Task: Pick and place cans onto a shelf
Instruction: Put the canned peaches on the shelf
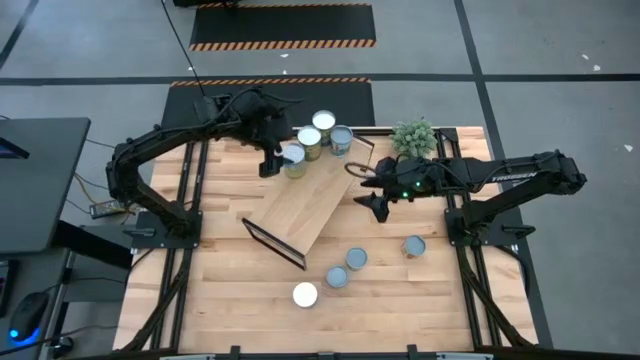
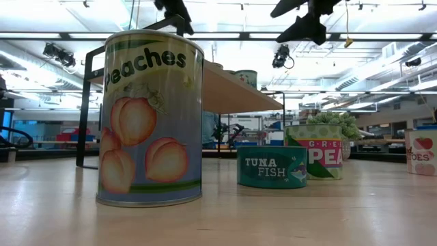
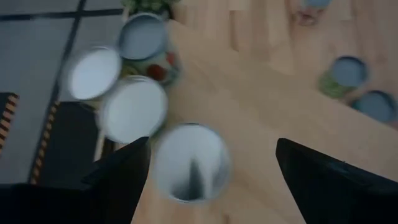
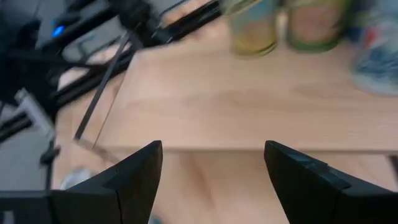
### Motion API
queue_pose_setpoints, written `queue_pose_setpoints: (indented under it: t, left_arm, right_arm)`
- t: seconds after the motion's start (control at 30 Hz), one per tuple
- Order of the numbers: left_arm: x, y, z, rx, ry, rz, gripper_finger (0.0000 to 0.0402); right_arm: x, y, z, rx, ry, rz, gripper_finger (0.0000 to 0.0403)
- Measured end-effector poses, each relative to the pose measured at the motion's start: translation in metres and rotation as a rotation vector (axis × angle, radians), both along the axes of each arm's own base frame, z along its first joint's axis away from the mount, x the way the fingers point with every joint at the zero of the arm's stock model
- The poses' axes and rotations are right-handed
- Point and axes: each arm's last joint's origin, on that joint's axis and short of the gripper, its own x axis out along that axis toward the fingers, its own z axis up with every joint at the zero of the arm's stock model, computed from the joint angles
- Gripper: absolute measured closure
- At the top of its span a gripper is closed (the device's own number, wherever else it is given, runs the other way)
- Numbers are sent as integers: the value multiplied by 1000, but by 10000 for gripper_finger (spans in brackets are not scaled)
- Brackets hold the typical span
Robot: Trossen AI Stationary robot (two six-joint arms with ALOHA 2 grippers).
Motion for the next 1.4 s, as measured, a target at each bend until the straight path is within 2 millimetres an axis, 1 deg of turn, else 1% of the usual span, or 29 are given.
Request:
queue_pose_setpoints:
  t: [0.23, 0.3, 0.47, 0.73, 0.97, 1.03, 1.1, 1.23, 1.33, 1.4]
  left_arm:
    - [-3, -42, 3, -122, 54, -18, 53]
    - [-5, -55, 4, -144, 71, -27, 61]
    - [-7, -83, 9, -126, 50, -47, 92]
    - [-8, -111, 10, -72, 45, 0, 133]
    - [-7, -131, 11, -51, 7, -15, 159]
    - [-3, -137, 5, -54, -12, -30, 166]
    - [-4, -143, -6, -60, 6, -36, 173]
    - [-13, -154, -20, -86, -3, -24, 188]
    - [-18, -162, -30, -99, -27, -9, 197]
    - [-25, -166, -35, -106, -48, 6, 202]
  right_arm:
    - [-6, 20, -11, -63, 131, 147, 116]
    - [-8, 24, -13, -75, 159, 173, 117]
    - [-9, 33, -16, -121, 187, 239, 117]
    - [1, 39, -28, -185, 243, 297, 103]
    - [2, 39, -29, -169, 251, 286, 84]
    - [1, 40, -30, -145, 264, 294, 76]
    - [-2, 42, -32, -133, 297, 309, 67]
    - [-10, 47, -36, -108, 369, 321, 52]
    - [-14, 51, -38, -98, 399, 334, 48]
    - [-16, 53, -39, -91, 415, 338, 47]
